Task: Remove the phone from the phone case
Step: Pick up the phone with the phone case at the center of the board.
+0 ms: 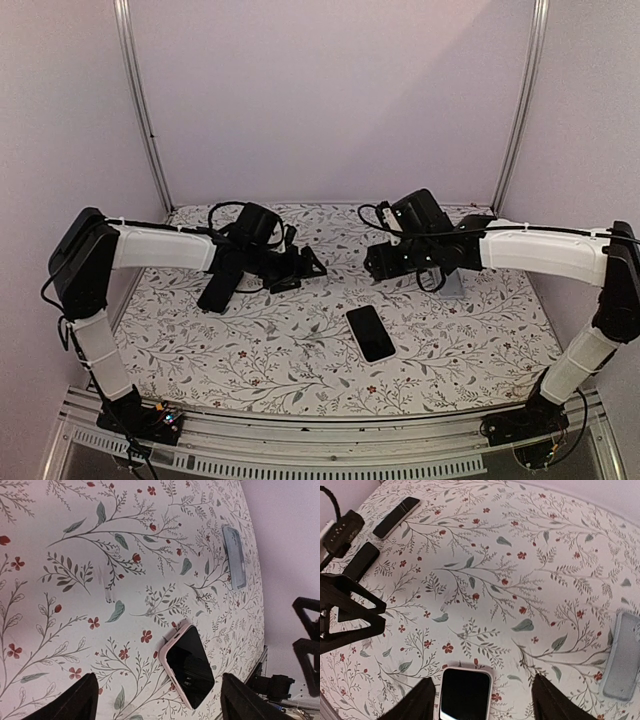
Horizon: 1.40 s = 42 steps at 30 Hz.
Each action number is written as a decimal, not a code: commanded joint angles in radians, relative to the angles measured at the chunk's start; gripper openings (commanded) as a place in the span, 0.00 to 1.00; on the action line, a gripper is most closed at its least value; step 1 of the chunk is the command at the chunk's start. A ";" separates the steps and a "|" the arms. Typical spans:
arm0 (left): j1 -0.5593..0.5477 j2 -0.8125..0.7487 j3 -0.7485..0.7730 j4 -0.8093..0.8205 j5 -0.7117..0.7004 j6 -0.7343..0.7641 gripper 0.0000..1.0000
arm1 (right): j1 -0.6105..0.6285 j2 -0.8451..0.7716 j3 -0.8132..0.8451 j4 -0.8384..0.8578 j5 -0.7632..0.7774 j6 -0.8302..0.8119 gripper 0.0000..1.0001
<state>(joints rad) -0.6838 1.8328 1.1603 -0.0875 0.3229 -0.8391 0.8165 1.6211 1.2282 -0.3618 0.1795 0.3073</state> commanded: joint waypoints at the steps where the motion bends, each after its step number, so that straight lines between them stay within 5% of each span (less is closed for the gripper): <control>1: 0.019 -0.050 -0.019 0.028 0.025 -0.002 0.85 | 0.038 -0.064 -0.110 -0.098 -0.123 0.080 0.82; 5: 0.023 -0.044 -0.013 0.054 0.050 -0.010 0.85 | 0.107 -0.073 -0.192 -0.131 -0.096 0.169 0.99; 17: 0.026 -0.027 0.007 0.055 0.091 -0.001 0.85 | 0.244 0.008 -0.245 -0.185 -0.014 0.383 0.99; 34: 0.030 -0.018 -0.024 0.115 0.126 -0.020 0.86 | 0.268 0.211 -0.140 -0.190 0.045 0.362 0.99; 42: 0.038 0.013 -0.049 0.165 0.196 -0.056 0.86 | 0.273 0.223 -0.129 -0.204 0.054 0.359 0.77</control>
<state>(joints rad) -0.6621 1.8156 1.1297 0.0246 0.4671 -0.8726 1.0809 1.8198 1.0744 -0.5442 0.2264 0.6689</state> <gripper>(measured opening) 0.860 0.837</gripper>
